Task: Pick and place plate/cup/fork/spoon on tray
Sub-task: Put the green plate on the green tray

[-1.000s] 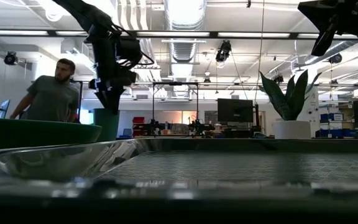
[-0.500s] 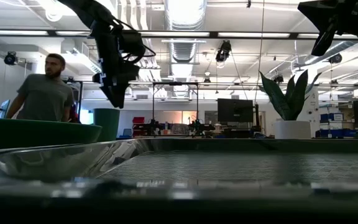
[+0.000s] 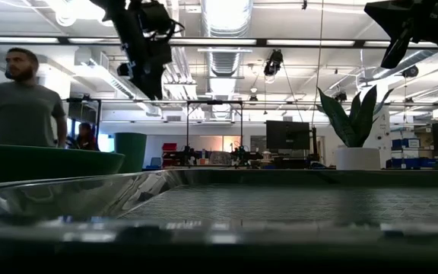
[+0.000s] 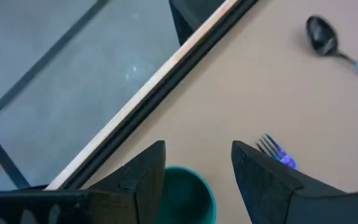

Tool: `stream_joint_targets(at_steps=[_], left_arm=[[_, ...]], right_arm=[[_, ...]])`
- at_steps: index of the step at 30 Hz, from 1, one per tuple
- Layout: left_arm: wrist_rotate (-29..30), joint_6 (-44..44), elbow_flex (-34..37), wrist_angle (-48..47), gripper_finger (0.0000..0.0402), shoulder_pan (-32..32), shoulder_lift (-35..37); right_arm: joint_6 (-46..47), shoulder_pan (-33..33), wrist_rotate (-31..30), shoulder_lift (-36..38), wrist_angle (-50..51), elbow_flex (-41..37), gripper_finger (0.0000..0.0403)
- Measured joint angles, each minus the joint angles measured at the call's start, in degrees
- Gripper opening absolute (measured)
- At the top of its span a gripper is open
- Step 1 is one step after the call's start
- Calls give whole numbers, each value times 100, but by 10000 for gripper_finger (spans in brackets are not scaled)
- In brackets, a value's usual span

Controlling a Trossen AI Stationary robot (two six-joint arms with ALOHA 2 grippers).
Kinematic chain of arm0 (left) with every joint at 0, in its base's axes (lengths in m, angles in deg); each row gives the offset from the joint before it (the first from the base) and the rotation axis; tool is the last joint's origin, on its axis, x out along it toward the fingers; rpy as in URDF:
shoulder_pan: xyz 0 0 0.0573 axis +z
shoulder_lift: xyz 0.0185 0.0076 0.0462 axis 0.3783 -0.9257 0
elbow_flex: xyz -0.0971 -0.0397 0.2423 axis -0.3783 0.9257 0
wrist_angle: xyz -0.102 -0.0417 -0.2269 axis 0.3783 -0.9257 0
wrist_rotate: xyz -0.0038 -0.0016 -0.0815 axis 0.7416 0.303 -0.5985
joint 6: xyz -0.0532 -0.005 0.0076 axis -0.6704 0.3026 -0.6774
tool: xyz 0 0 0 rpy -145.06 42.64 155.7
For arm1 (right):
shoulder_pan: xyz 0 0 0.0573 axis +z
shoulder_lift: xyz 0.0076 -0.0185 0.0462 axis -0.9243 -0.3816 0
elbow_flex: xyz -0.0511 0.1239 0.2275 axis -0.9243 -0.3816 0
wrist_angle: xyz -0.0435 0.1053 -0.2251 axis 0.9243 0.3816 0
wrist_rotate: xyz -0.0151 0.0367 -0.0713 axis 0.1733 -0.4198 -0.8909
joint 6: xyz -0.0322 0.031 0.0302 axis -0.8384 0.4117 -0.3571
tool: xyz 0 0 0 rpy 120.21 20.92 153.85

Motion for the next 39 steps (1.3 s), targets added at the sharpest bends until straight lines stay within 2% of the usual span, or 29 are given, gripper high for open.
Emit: stream_joint_targets(at_steps=[15, 39], left_arm=[[-7, -170, 140, -160, 169, -2, 716], [-4, -304, 247, -298, 169, -2, 710]], right_arm=[[-4, 0, 2, 0, 13, 0, 9], [-4, 0, 2, 0, 149, 0, 9]])
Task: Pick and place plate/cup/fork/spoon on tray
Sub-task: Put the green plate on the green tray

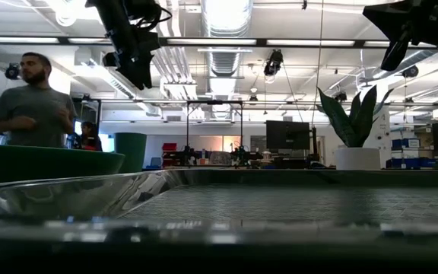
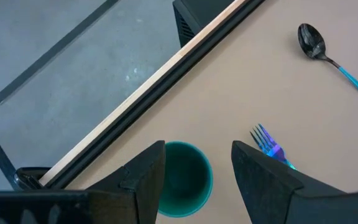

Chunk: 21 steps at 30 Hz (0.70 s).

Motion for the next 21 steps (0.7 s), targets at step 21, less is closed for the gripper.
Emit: stream_joint_targets(at_steps=[21], left_arm=[[-1920, -684, 95, -1523, 169, -599, -2]], right_arm=[[0, 0, 0, 0, 4, 0, 9]])
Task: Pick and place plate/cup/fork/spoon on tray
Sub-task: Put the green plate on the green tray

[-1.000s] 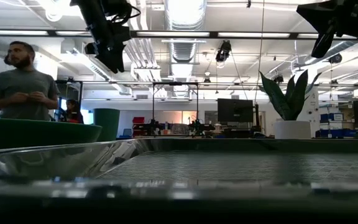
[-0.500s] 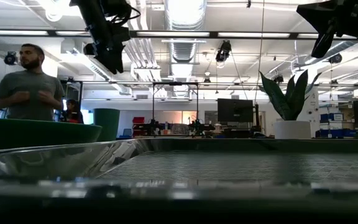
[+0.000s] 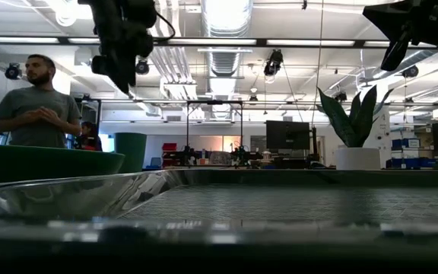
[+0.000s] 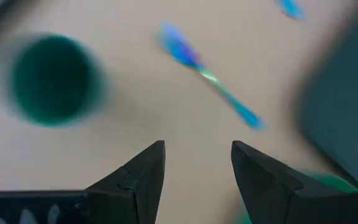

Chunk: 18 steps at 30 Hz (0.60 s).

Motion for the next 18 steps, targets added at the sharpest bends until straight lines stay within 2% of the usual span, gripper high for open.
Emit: stream_joint_targets(at_steps=[2, 8, 18], left_arm=[[-333, -183, 16, -66, 169, -281, 0], [-439, -800, 242, -127, 169, -1206, 4], [-443, -2083, 1504, -98, 169, -2532, 4]], right_arm=[[1, 0, 0, 0, 0, 0, 9], [2, 0, 0, 0, 0, 0, 9], [2, -2, 0, 0, 0, 0, 9]])
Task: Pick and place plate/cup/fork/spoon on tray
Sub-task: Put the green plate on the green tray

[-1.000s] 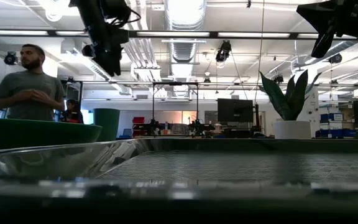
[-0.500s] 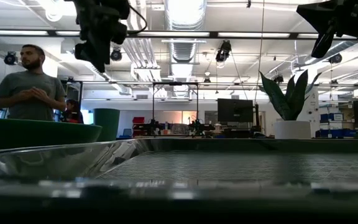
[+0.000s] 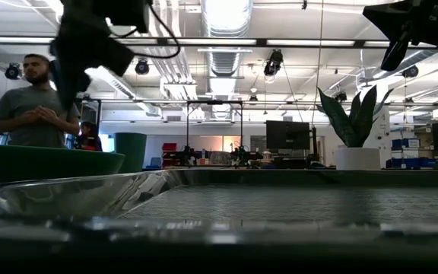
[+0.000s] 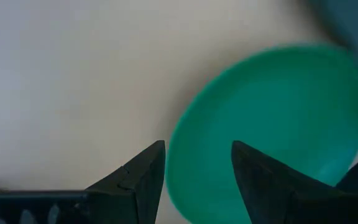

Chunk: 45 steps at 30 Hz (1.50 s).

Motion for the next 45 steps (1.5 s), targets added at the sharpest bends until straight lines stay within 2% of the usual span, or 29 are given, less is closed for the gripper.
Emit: stream_joint_targets(at_steps=[7, 14, 24, 33, 41, 45], left_arm=[[109, -735, 923, 243, 169, -325, 0], [-501, -1142, 1496, 1622, 169, -600, 2], [-144, -1092, 1544, 1824, 169, -670, -144], [28, -863, 1091, 1831, 169, -670, -122], [729, -626, 1116, 1004, 169, -668, -175], [561, -648, 1116, 1060, 169, -668, -188]], right_arm=[[10, 2, 1, 0, 0, 0, 9], [70, 2, 2, 0, 0, 0, 9], [68, 1, 2, 0, -2, 0, 9], [68, 2, 0, 0, 0, 0, 9], [88, 2, -1, 0, -2, 0, 9], [149, 2, -2, 0, -2, 0, 9]])
